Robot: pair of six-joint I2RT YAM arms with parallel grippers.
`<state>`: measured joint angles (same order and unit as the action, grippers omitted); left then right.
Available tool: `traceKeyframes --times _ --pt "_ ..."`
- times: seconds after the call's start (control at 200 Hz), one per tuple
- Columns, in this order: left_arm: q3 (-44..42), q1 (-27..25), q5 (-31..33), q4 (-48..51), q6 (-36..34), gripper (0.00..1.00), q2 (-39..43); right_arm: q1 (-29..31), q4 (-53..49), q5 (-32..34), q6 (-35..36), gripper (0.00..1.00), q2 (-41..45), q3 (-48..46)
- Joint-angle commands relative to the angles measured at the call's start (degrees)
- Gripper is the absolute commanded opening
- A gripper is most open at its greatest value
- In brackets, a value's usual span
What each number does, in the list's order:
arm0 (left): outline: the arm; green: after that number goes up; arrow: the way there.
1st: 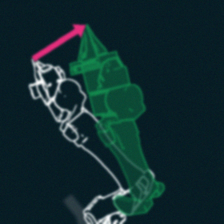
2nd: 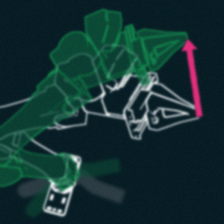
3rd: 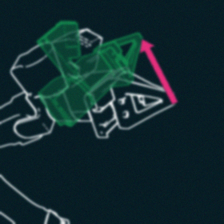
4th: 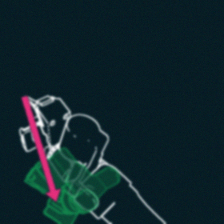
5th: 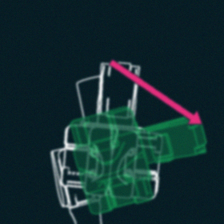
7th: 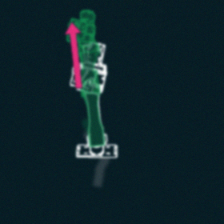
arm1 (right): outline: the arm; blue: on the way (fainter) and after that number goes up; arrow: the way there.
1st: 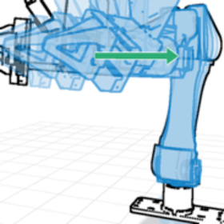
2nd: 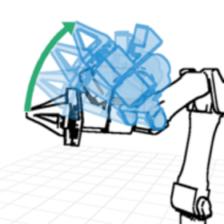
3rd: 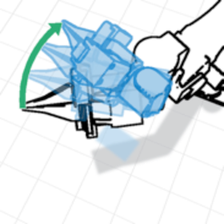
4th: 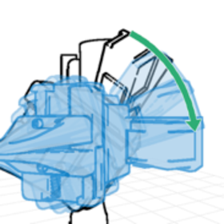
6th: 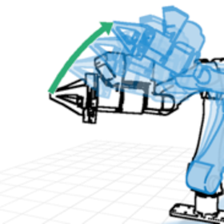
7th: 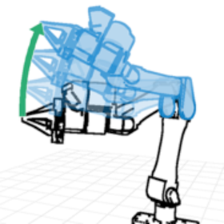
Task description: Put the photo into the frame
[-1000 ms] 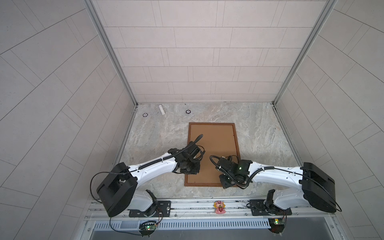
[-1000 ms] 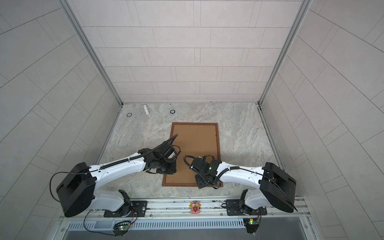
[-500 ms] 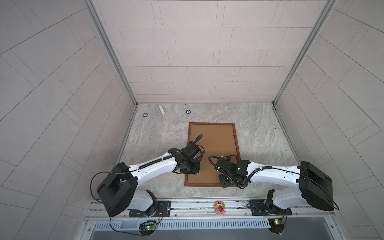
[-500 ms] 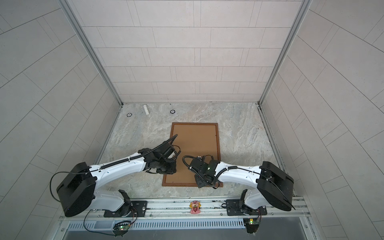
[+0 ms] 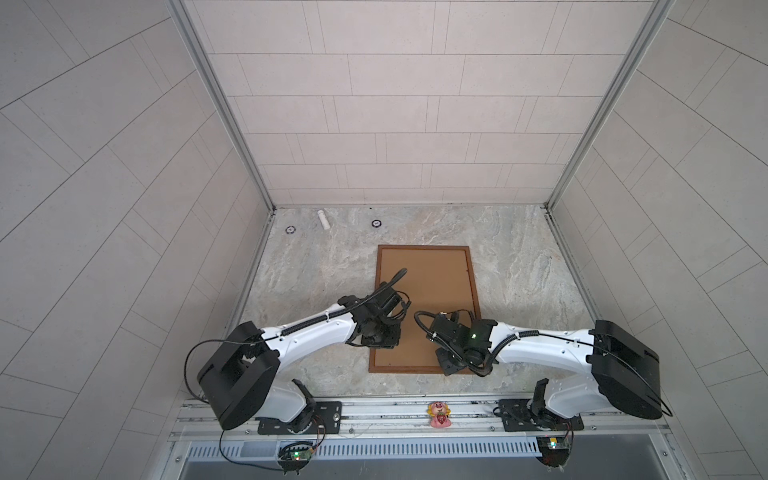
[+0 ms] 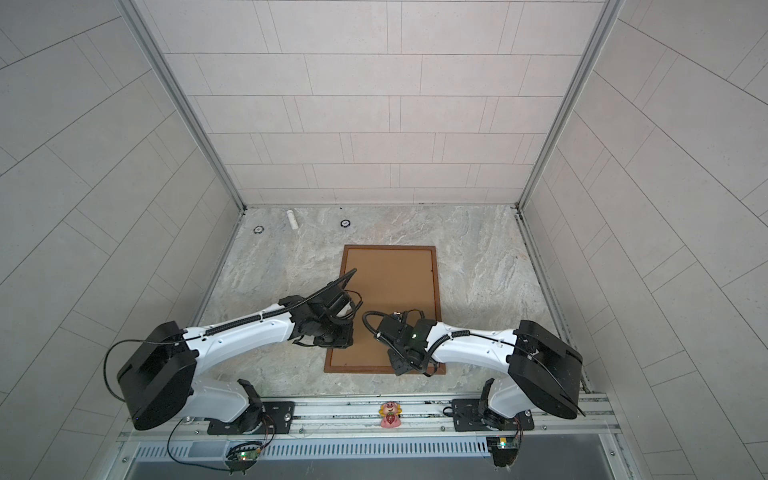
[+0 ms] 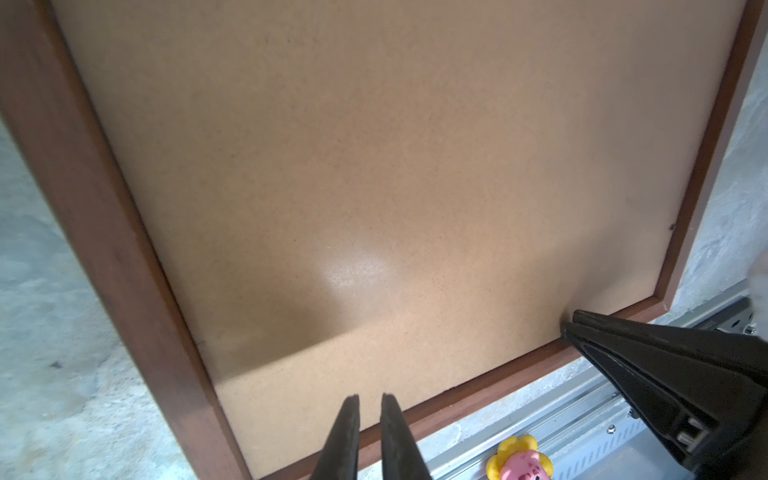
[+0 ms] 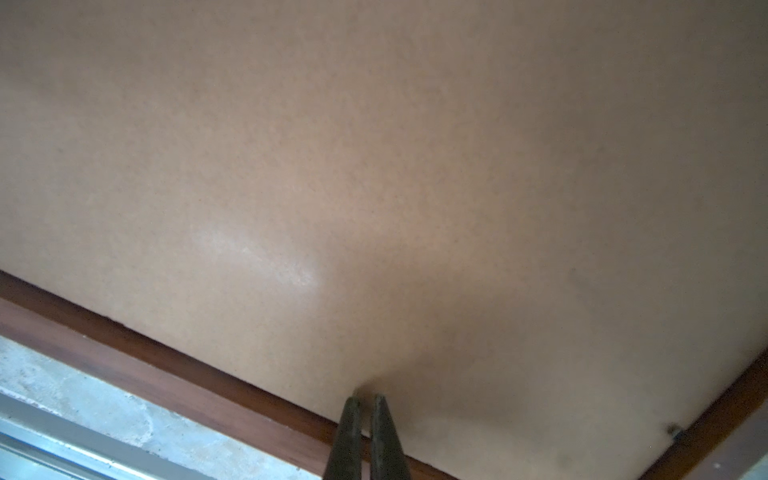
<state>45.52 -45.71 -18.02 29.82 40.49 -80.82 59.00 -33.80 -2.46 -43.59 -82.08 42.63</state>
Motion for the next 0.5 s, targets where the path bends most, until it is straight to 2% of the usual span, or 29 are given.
traceKeyframes --times 0.0,0.29,0.385,0.495 --pt "1.58 0.52 0.08 0.75 -0.61 0.17 -0.18 -0.28 -4.03 3.29 0.94 0.0 -3.03 -0.46" --pt "3.99 2.56 2.53 4.37 -2.39 0.18 2.49 -1.8 -10.84 2.1 3.08 0.0 2.87 8.48" --pt "5.64 3.32 4.48 6.04 -3.48 0.18 2.81 -4.41 -11.74 -0.13 4.15 0.0 4.24 9.68" --pt "6.39 7.12 1.95 6.33 -5.08 0.18 1.42 -8.95 -11.75 -1.89 6.15 0.0 5.89 9.44"
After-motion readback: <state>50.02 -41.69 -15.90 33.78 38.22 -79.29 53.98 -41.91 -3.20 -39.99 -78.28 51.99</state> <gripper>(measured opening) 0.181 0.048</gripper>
